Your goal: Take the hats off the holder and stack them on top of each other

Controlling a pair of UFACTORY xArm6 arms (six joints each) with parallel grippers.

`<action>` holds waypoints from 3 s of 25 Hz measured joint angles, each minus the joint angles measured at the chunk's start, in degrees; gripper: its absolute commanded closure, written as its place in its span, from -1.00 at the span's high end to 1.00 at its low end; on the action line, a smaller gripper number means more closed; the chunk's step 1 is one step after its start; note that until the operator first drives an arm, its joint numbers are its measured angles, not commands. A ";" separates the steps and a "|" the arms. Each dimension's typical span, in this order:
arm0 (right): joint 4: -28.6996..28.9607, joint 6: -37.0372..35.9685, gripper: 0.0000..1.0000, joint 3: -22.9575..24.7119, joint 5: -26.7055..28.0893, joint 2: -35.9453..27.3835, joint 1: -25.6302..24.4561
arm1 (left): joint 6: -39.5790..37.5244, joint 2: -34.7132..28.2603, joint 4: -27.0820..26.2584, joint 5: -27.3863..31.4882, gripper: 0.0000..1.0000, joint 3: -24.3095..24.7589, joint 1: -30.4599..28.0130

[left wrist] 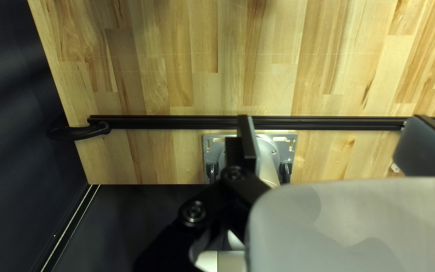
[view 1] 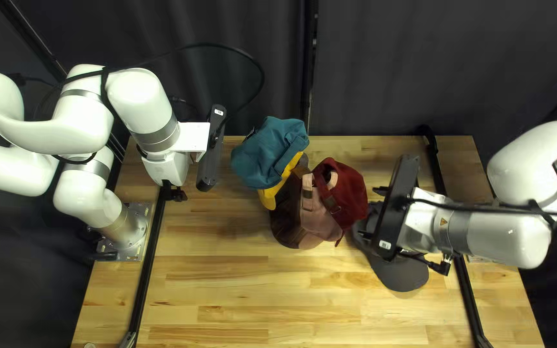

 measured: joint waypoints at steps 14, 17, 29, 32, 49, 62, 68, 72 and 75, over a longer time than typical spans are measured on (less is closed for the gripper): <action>1.66 -1.00 -1.00 -2.95 -0.02 2.10 -0.06 | 0.00 0.00 0.00 0.00 1.00 0.00 0.00; 1.64 -1.03 -1.00 -3.51 0.28 2.64 0.05 | 0.00 0.00 0.00 0.00 1.00 0.00 0.00; 1.65 -1.34 -1.00 -4.67 0.87 3.80 0.34 | 0.00 0.00 0.00 0.00 1.00 0.00 0.00; 1.68 -1.38 -1.00 -4.83 1.13 3.78 0.45 | 0.00 0.00 0.00 0.00 1.00 0.00 0.00; -0.15 -4.85 -1.00 -14.94 18.91 0.09 8.89 | 0.00 0.00 0.00 0.00 1.00 0.00 0.00; -5.98 -8.69 -1.00 -26.65 39.41 -1.46 20.68 | 0.00 0.00 0.00 0.00 1.00 0.00 0.00; -3.94 -1.08 -1.00 -21.58 43.40 -3.40 24.82 | 0.00 0.00 0.00 0.00 1.00 0.00 0.00; 0.57 3.13 -1.00 -17.96 43.25 -4.45 24.14 | 0.00 0.00 0.00 0.00 1.00 0.00 0.00; 4.67 5.71 -1.00 -15.96 43.68 -5.63 23.26 | 0.00 0.00 0.00 0.00 1.00 0.00 0.00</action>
